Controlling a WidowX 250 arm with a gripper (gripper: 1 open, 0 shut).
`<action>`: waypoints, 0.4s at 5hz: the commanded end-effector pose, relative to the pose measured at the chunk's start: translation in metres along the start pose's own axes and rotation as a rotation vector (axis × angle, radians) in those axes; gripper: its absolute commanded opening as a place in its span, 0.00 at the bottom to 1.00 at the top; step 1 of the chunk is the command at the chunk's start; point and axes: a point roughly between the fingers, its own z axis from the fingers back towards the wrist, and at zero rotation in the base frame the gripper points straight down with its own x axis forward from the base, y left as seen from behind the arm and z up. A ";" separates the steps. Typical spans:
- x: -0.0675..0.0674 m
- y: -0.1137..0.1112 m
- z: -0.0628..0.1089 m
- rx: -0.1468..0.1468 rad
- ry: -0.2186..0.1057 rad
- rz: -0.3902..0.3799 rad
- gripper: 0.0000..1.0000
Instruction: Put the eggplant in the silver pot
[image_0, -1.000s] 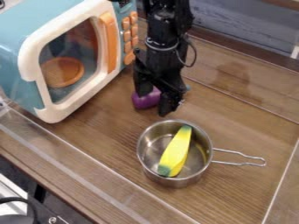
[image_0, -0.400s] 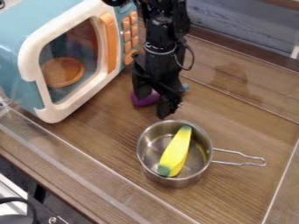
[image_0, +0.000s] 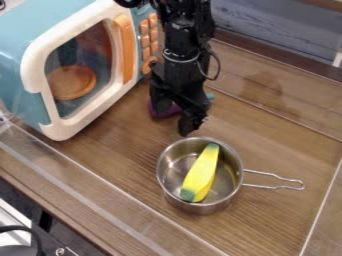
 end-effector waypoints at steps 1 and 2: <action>0.002 0.002 0.015 0.009 -0.045 0.010 1.00; 0.002 0.005 0.018 0.008 -0.050 0.026 1.00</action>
